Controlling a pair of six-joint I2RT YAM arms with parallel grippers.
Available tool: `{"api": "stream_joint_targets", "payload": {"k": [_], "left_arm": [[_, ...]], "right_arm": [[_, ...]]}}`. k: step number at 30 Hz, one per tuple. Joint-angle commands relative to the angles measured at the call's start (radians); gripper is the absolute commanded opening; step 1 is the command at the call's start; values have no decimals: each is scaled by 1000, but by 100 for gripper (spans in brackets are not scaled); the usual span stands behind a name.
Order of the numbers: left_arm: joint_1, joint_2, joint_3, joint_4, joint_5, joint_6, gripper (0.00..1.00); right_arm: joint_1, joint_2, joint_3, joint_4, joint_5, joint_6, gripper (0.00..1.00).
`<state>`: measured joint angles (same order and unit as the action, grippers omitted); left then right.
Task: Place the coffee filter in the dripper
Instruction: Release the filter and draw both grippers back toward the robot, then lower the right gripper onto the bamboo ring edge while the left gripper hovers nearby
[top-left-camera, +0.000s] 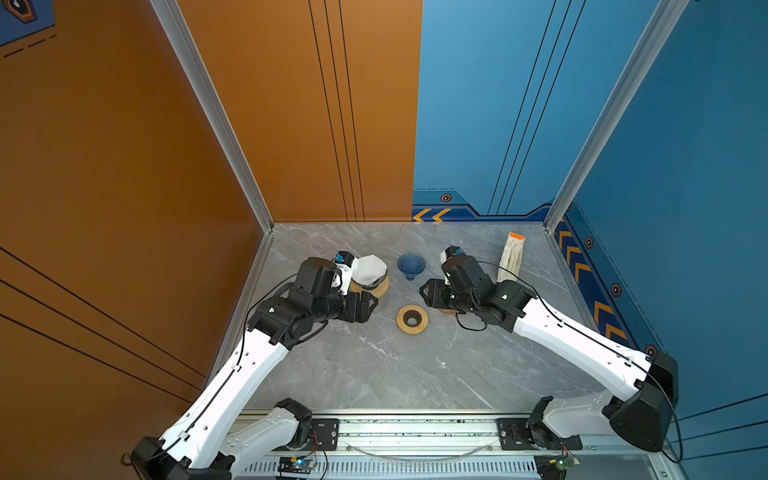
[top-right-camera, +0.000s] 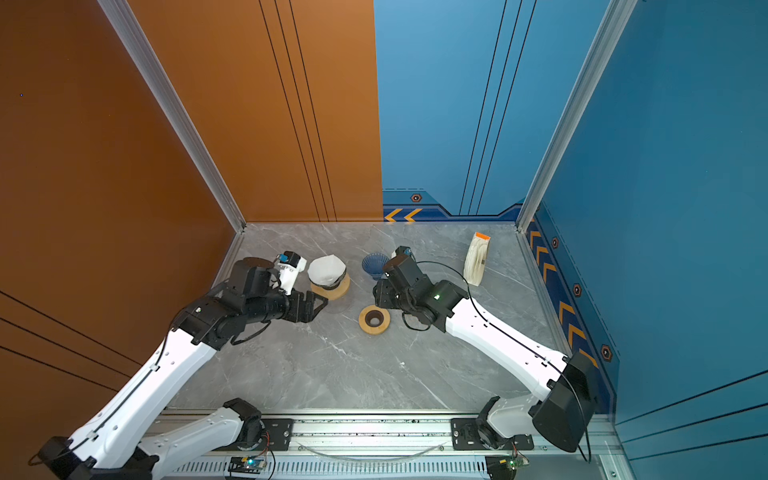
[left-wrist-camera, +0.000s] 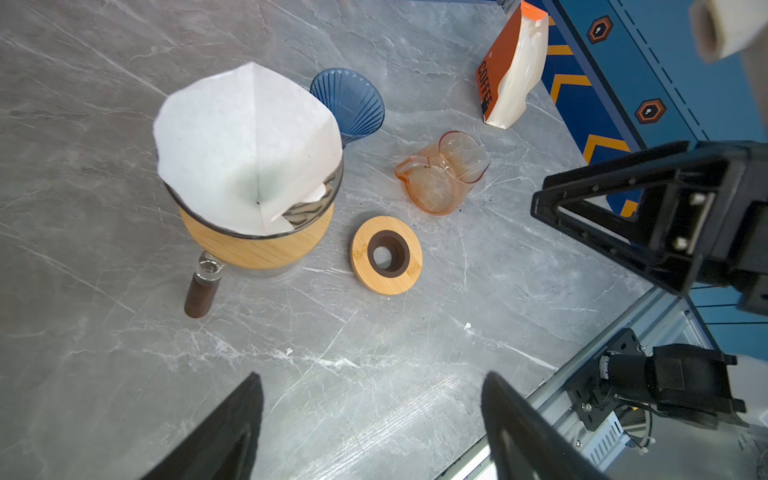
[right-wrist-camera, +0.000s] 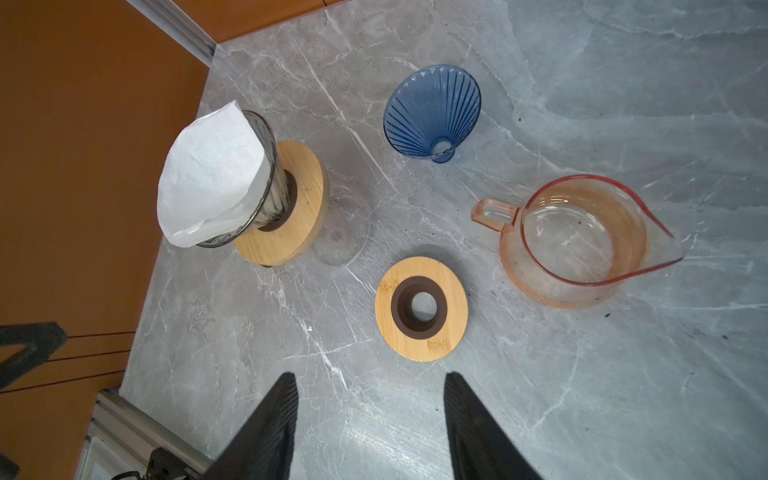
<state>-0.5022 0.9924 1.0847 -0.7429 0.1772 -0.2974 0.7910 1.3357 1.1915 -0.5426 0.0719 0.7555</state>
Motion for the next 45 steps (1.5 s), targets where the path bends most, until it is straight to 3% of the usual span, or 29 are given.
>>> {"api": "stream_joint_targets", "payload": {"k": [1, 10, 17, 25, 38, 45], "left_arm": [[-56, -49, -95, 55, -96, -64, 77], [-199, -170, -376, 285, -188, -206, 55], [-288, -133, -524, 504, -233, -251, 40], [-309, -10, -580, 717, -250, -284, 0], [-309, 247, -546, 874, -222, -283, 0], [-295, 354, -521, 934, -197, -300, 0]], "right_arm": [[-8, -57, -105, 88, -11, 94, 54], [-14, -185, -413, 310, -45, 250, 54], [-14, -169, -524, 437, -56, 316, 53], [-29, -87, -611, 614, -107, 391, 52], [-36, 105, -638, 845, -164, 442, 50], [-48, 165, -636, 879, -161, 454, 49]]}}
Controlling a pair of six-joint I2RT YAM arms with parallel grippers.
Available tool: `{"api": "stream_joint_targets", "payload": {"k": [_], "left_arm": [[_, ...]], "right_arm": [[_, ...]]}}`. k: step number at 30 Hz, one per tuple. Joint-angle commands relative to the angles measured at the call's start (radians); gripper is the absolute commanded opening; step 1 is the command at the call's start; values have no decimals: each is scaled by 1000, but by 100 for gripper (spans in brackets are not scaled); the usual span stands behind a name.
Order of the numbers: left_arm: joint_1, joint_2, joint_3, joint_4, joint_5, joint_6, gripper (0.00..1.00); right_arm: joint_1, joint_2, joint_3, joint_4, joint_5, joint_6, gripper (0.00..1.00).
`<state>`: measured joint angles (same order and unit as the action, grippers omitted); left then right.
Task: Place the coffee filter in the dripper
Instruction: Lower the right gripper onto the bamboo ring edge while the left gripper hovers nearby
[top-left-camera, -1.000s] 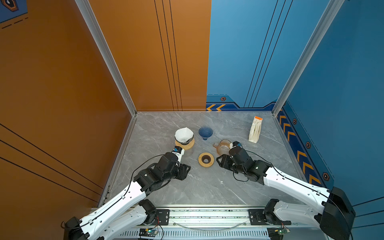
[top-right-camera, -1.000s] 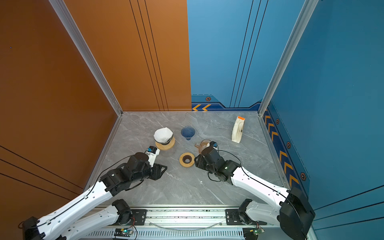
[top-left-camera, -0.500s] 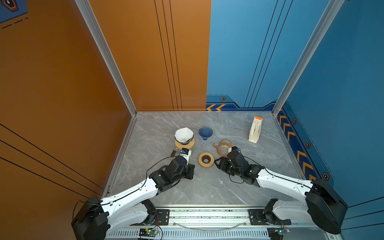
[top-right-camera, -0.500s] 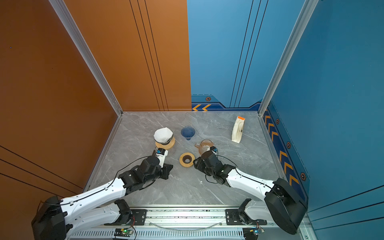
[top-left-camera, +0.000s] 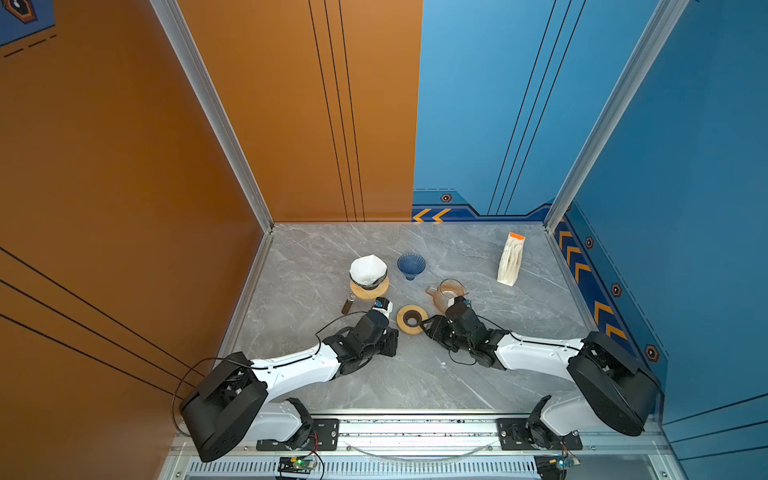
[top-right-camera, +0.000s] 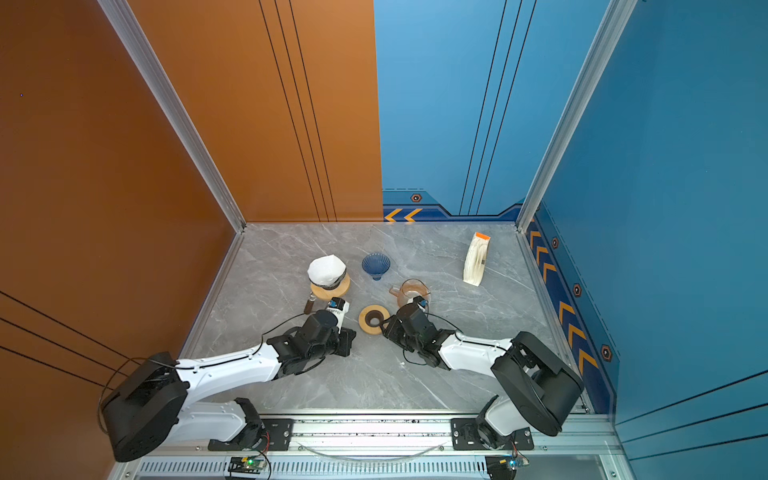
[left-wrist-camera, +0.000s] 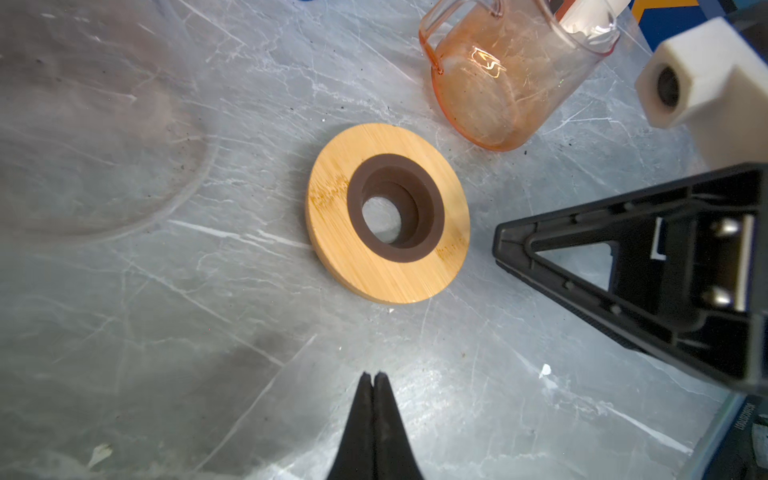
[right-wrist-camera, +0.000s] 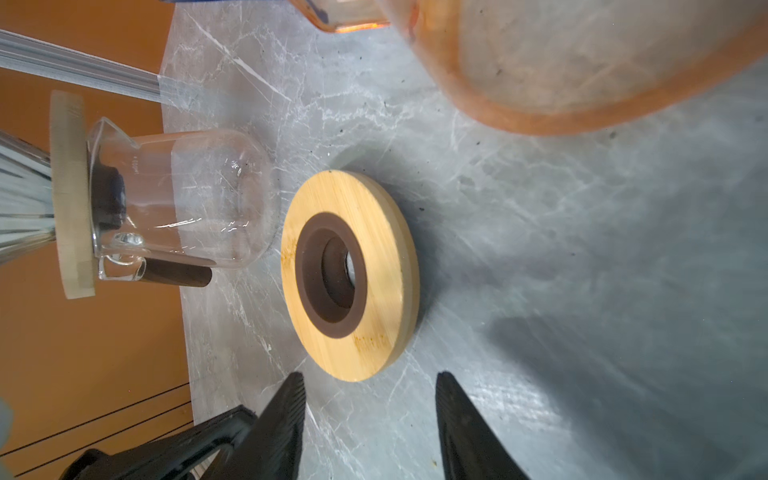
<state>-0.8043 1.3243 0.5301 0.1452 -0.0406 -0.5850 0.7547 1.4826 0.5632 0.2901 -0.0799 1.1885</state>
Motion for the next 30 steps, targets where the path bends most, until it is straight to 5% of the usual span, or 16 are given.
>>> {"api": "stream_joint_targets", "payload": {"k": [1, 15, 30], "left_arm": [[15, 35, 40, 48, 28, -18, 0], [115, 152, 123, 48, 161, 14, 0], [97, 241, 148, 37, 155, -1, 0]], "right_arm": [[-18, 26, -6, 48, -12, 24, 49], [-77, 121, 36, 70, -76, 25, 43], [-86, 207, 42, 149, -110, 46, 39]]}}
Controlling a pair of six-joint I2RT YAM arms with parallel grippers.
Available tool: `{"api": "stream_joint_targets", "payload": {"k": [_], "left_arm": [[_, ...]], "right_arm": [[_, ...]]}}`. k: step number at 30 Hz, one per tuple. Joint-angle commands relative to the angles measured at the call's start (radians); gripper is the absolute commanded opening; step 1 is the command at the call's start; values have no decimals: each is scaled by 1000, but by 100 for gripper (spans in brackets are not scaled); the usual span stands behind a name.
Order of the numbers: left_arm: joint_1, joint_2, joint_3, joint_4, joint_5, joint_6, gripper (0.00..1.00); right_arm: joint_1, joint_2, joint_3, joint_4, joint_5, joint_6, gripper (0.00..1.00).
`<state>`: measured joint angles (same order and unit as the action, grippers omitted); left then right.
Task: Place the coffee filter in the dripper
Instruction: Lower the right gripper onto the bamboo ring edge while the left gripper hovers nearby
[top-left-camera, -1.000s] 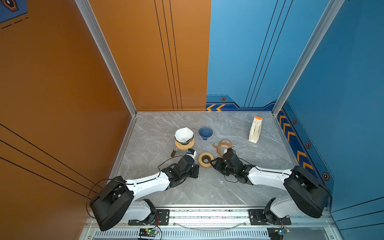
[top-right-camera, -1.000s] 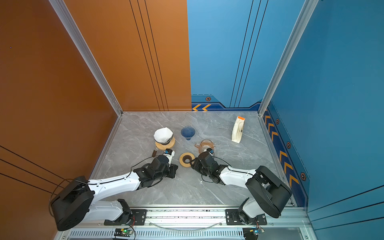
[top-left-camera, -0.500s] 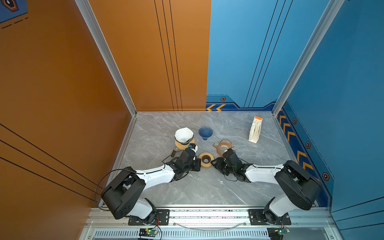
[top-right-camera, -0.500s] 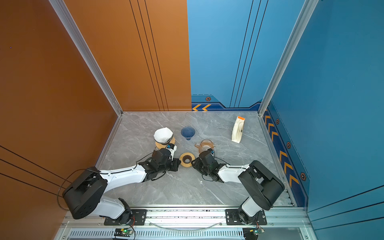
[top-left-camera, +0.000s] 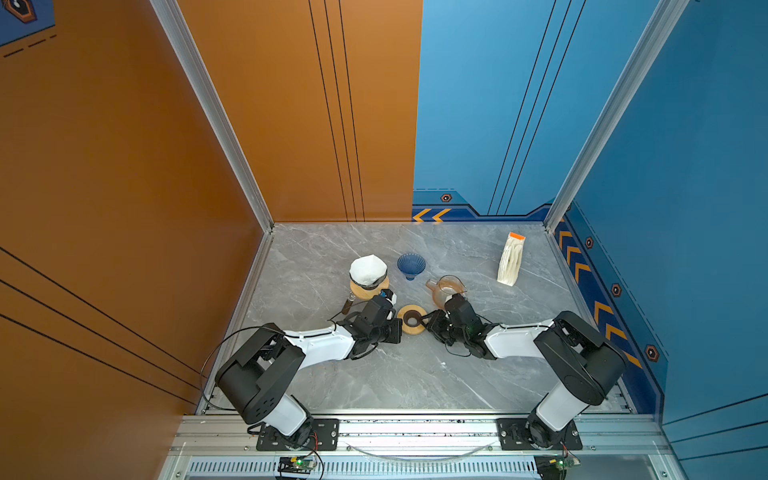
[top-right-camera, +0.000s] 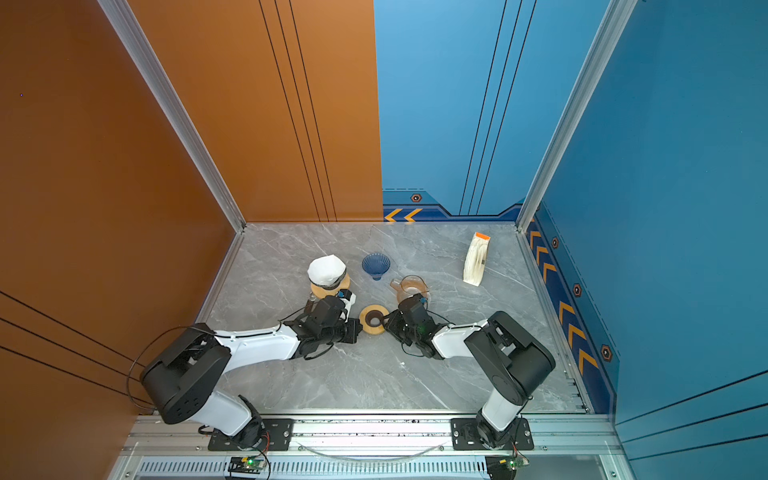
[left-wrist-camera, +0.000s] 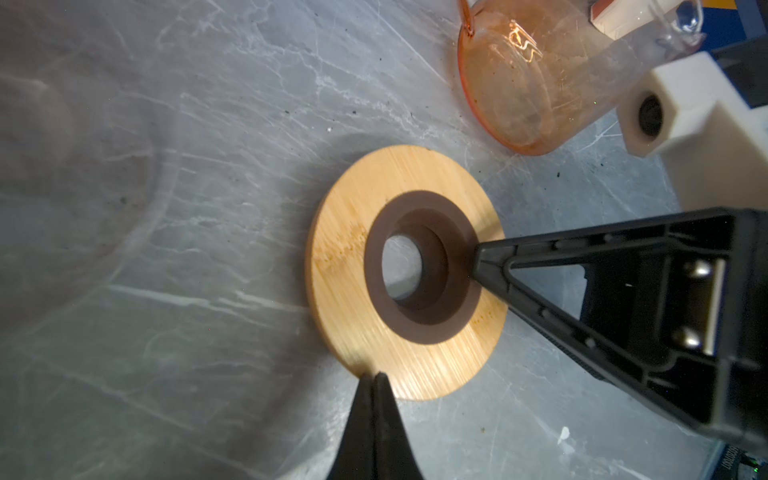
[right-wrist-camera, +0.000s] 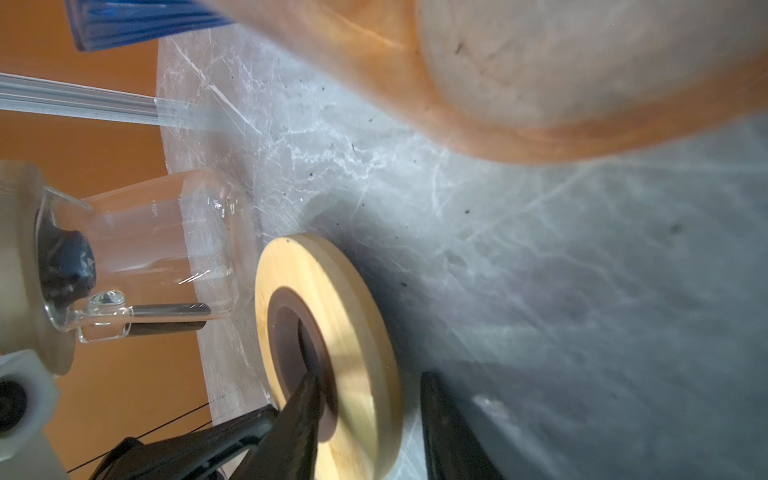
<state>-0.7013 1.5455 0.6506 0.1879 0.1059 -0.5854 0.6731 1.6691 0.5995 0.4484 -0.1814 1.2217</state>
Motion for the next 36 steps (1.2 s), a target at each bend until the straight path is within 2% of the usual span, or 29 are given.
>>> {"api": "stream_joint_targets", "payload": {"k": [1, 13, 17, 30, 36], "left_arm": [[-3, 21, 28, -7, 9, 0, 0], [-2, 9, 47, -5, 21, 4, 0], [0, 25, 54, -5, 27, 10, 0], [13, -28, 18, -6, 28, 4, 0], [19, 3, 60, -7, 44, 19, 0]], "right_arm": [[-4, 17, 4, -12, -5, 11, 38], [22, -26, -18, -29, 105, -4, 38], [63, -28, -17, -34, 137, -6, 38], [71, -37, -7, -79, 166, -7, 38], [69, -44, -7, -85, 169, -11, 38]]}}
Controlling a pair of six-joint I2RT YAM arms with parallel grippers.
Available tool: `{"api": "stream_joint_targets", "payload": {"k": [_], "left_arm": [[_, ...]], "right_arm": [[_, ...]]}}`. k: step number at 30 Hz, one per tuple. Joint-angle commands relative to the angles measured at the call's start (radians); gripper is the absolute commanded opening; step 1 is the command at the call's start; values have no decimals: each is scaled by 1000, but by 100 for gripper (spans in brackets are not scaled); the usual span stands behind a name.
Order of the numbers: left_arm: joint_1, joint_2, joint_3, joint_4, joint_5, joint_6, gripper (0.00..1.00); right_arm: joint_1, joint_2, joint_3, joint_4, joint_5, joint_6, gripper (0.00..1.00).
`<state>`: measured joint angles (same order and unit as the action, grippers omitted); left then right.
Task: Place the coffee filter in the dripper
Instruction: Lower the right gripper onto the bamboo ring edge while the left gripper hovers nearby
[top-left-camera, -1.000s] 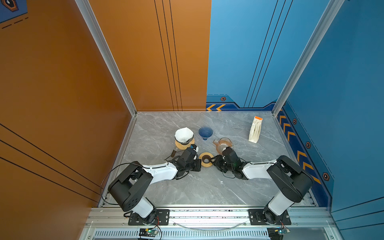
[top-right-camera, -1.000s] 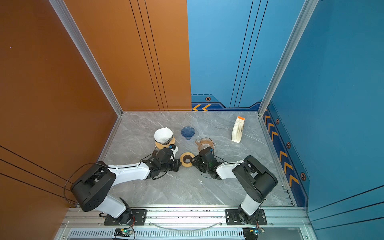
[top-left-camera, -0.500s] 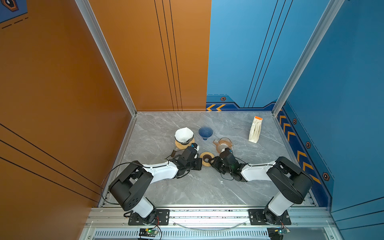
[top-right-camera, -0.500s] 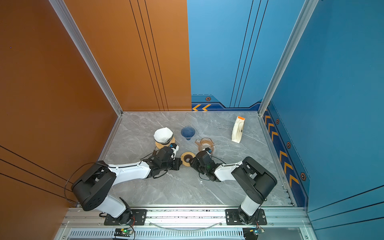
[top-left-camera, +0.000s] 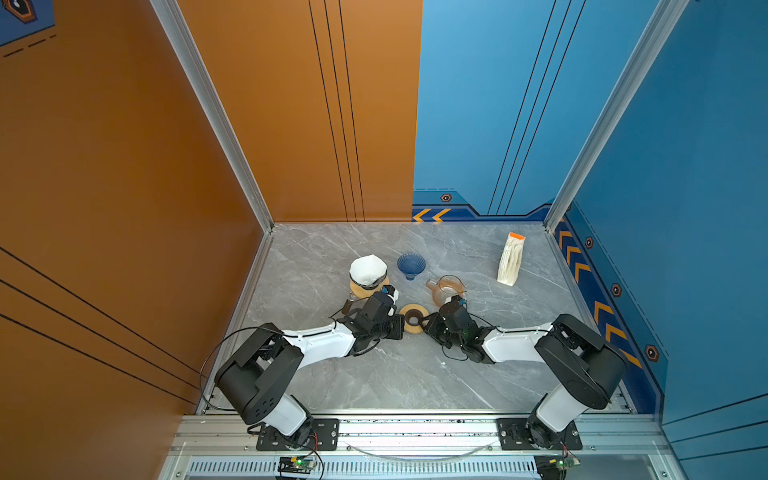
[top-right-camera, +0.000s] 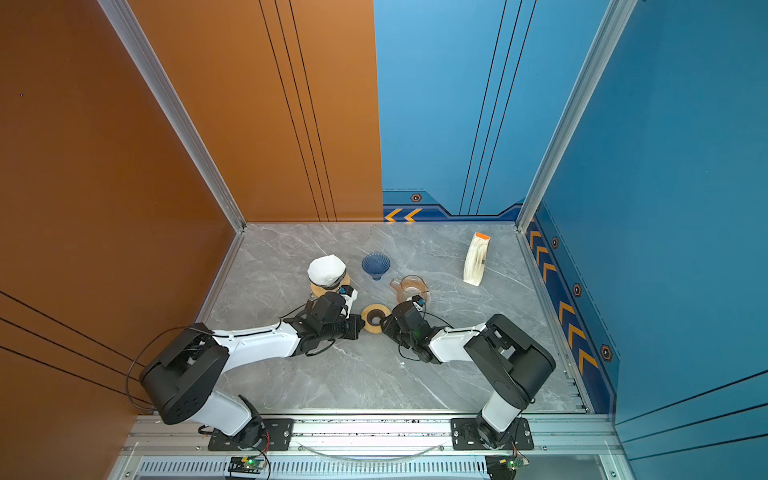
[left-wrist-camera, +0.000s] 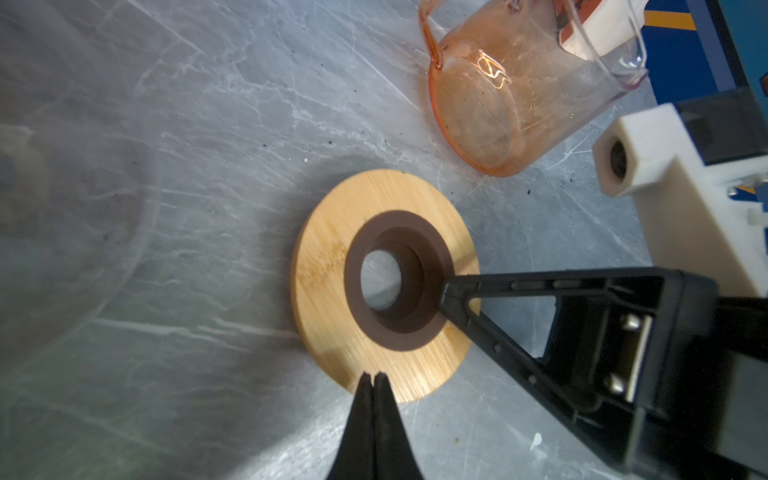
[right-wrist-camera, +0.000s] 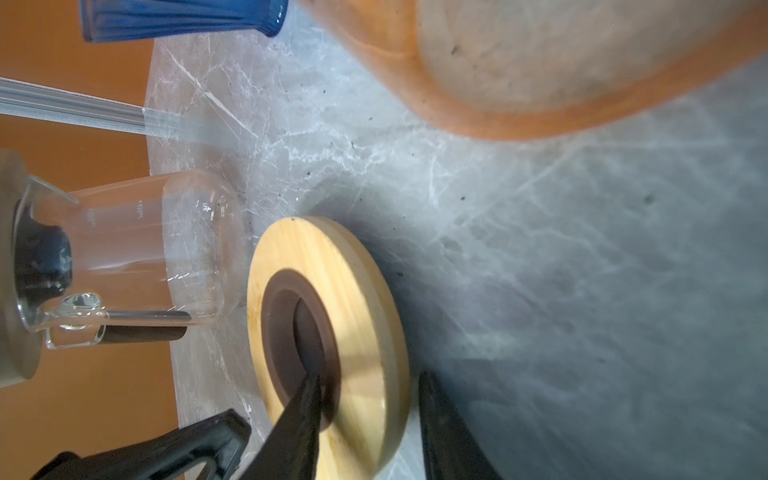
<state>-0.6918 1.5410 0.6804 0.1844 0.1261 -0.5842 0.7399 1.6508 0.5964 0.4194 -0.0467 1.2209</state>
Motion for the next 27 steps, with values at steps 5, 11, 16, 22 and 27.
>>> {"api": "stream_joint_targets", "payload": {"k": [5, 11, 16, 22, 27], "left_arm": [[7, 57, 51, -2, 45, 17, 0], [5, 72, 35, -2, 43, 13, 0], [7, 64, 14, -3, 38, 6, 0], [5, 61, -6, -3, 27, 0, 0], [7, 54, -23, -3, 25, -2, 0]], "right_arm": [[2, -33, -3, -60, 39, -22, 38], [2, -33, -3, -61, 39, -30, 38], [2, -18, 6, -49, 37, -33, 38], [5, -4, 22, -37, 34, -33, 38], [8, 4, 26, -22, 30, -39, 38]]}}
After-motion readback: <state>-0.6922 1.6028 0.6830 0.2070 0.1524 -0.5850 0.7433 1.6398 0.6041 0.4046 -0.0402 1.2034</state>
